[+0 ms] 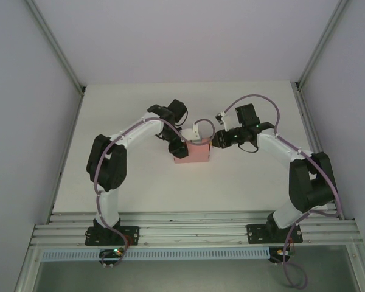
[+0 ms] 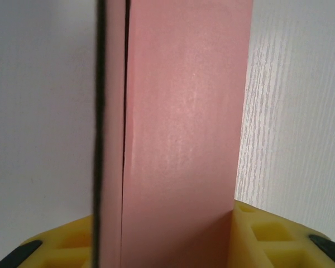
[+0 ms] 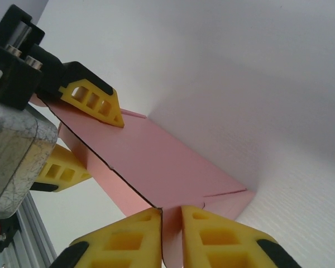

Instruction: Assemble paper box

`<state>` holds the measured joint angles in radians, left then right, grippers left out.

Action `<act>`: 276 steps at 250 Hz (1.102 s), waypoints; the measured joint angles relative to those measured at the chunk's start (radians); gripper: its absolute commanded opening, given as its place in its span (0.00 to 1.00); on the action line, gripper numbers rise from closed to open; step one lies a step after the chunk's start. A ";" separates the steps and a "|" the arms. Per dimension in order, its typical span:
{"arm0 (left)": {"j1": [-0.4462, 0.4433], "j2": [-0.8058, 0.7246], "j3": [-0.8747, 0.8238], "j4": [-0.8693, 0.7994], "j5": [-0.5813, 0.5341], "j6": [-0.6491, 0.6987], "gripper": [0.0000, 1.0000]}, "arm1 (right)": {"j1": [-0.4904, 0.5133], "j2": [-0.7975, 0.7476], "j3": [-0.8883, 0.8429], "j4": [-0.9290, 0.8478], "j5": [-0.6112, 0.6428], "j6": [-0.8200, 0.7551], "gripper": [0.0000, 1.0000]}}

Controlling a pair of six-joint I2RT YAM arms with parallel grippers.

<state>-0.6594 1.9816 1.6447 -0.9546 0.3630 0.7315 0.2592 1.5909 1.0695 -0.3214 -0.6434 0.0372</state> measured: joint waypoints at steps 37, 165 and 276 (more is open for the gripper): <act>0.000 0.006 0.010 -0.008 -0.003 -0.022 0.41 | 0.022 -0.020 -0.009 0.009 0.056 0.034 0.03; -0.015 0.016 0.029 -0.015 -0.035 -0.082 0.42 | 0.121 -0.097 -0.097 0.149 0.308 0.425 0.00; -0.013 0.015 0.025 0.001 -0.035 -0.097 0.43 | 0.202 -0.170 -0.268 0.386 0.503 0.360 0.00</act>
<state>-0.6724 1.9968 1.6695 -0.9535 0.3283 0.6350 0.4614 1.4208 0.8017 0.0650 -0.1406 0.3977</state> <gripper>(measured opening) 0.433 0.044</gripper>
